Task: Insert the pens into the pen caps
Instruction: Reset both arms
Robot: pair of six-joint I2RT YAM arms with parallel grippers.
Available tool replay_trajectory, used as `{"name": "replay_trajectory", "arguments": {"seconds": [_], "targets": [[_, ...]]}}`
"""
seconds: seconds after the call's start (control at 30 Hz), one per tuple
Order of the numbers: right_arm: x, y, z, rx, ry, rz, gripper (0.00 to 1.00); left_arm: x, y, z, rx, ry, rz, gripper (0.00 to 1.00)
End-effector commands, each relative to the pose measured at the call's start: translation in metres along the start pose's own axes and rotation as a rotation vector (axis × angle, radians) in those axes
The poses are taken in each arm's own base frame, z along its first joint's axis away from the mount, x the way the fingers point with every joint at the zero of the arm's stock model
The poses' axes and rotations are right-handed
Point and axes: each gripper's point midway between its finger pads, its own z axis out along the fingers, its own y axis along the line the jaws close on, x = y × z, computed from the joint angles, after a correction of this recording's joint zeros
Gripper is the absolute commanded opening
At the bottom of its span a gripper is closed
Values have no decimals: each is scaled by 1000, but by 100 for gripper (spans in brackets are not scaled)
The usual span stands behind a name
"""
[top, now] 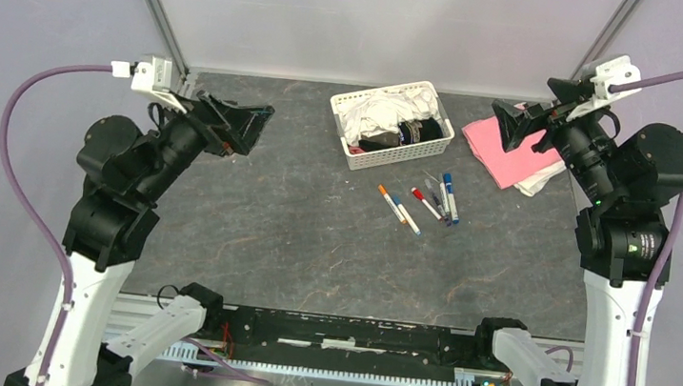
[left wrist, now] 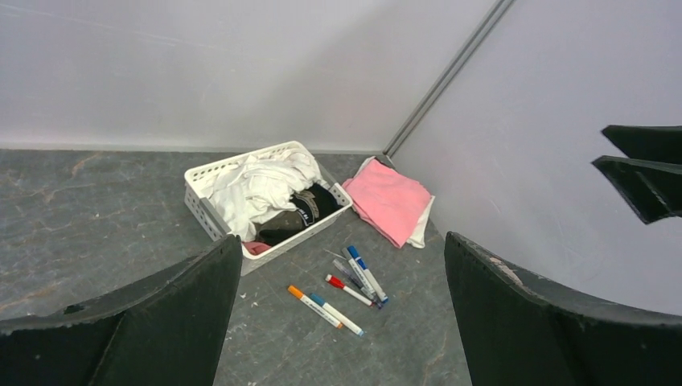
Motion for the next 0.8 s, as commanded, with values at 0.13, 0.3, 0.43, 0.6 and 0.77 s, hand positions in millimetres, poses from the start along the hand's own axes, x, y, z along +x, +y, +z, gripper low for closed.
{"name": "replay_trajectory", "arguments": {"seconds": [0.13,0.3,0.43,0.6,0.77], "targets": [[6,4,-4,-3,20,56,98,4,-8,-9,49,17,12,100],[13,9,-3,-34,31,38,98,11,-6,-10,50,29,11,100],[16,16,-3,-74,31,27,98,14,-5,-11,52,29,11,100],[17,17,-2,-87,31,17,98,17,-5,-15,57,24,7,100],[19,19,-1,-98,35,22,98,20,-4,-15,58,27,6,100]]}}
